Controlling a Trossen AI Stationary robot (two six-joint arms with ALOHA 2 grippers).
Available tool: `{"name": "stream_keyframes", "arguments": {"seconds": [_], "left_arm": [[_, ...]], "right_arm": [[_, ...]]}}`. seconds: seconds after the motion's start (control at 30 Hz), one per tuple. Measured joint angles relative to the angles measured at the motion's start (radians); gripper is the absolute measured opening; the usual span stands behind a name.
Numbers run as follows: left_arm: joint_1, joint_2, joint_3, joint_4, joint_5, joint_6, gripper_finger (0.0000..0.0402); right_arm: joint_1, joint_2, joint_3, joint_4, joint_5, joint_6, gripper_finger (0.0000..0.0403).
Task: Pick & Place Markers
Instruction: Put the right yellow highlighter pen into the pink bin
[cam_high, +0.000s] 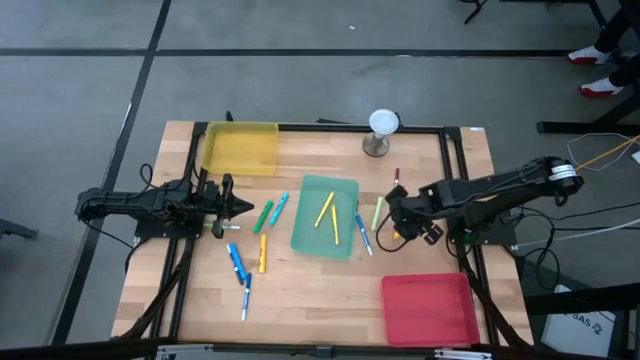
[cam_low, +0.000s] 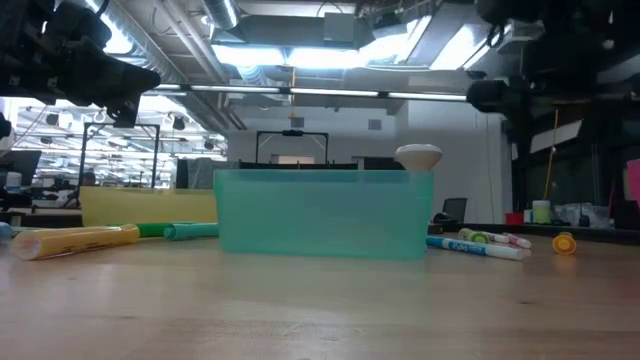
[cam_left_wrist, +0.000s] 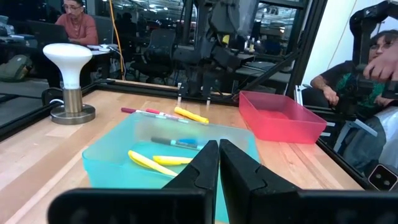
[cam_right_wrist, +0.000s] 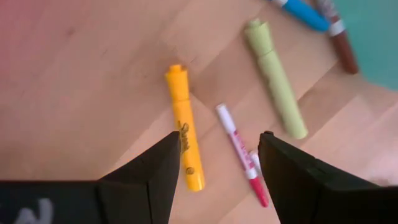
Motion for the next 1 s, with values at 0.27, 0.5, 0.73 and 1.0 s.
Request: {"name": "stream_keyframes", "arguments": {"seconds": [0.27, 0.5, 0.73, 1.0], "left_arm": [[0.000, 0.000, 0.000, 0.000, 0.000, 0.000, 0.0011], [0.000, 0.000, 0.000, 0.000, 0.000, 0.000, 0.0011], [0.000, 0.000, 0.000, 0.000, 0.000, 0.000, 0.0012], [0.000, 0.000, 0.000, 0.000, 0.000, 0.000, 0.0009]], "right_arm": [[-0.049, -0.001, -0.065, 0.002, -0.036, -0.018, 0.0211], [-0.101, 0.001, -0.073, 0.002, -0.036, -0.019, 0.0211], [-0.110, 0.015, -0.104, 0.022, -0.037, -0.024, 0.0211], [-0.110, 0.015, -0.153, 0.056, -0.037, -0.028, 0.0211]]}}
